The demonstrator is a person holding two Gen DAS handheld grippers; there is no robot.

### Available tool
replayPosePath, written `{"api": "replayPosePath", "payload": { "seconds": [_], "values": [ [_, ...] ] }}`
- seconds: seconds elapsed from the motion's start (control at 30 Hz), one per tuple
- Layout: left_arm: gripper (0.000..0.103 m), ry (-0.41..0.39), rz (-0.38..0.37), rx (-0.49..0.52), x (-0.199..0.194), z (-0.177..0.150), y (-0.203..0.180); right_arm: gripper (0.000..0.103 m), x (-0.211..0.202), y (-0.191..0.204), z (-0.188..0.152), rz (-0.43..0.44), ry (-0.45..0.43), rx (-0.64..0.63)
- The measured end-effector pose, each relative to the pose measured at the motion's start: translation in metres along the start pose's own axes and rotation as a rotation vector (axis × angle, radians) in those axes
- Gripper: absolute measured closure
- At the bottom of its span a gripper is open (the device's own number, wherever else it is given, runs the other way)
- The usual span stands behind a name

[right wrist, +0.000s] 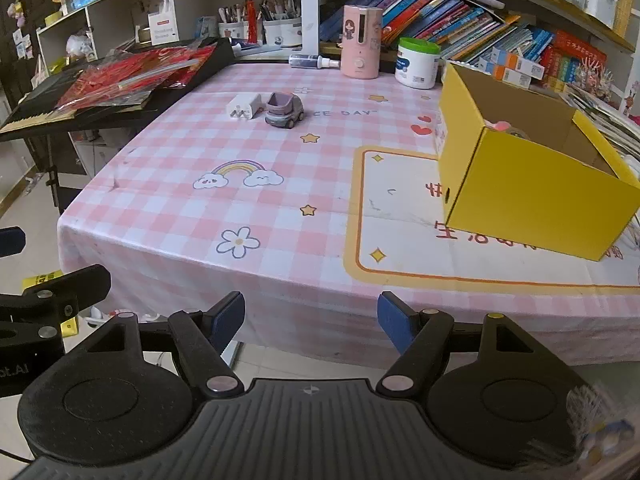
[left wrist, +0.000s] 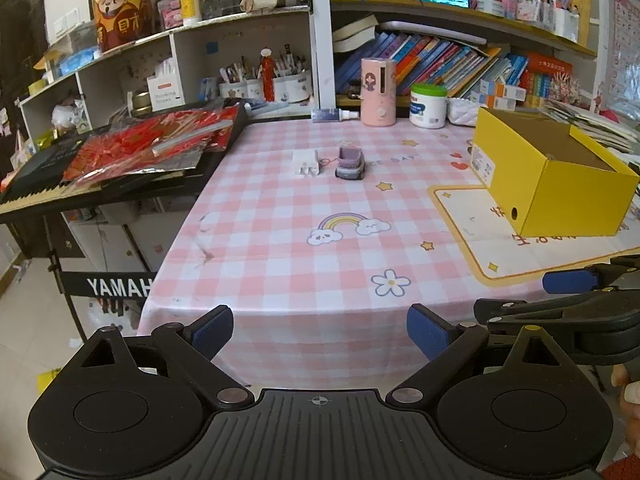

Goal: Organize objects
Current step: 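Withdraw both grippers from the box toward the charger and toy car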

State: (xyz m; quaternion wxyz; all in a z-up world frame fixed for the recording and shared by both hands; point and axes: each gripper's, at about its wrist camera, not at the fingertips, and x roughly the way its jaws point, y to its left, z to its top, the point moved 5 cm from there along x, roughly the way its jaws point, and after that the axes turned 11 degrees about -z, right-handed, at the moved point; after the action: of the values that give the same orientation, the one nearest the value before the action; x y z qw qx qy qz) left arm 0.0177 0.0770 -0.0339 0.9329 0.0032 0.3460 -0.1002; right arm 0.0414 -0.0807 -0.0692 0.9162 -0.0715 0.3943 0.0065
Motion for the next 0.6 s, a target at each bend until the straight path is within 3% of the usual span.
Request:
{"api": "replayPosePath", "payload": {
  "seconds": [0.6],
  "values": [
    [0.008,0.014,0.017,-0.026,0.053,0.043,0.017,0.031,0.053,0.002,0.053,0.026,0.005,-0.012]
  ]
}}
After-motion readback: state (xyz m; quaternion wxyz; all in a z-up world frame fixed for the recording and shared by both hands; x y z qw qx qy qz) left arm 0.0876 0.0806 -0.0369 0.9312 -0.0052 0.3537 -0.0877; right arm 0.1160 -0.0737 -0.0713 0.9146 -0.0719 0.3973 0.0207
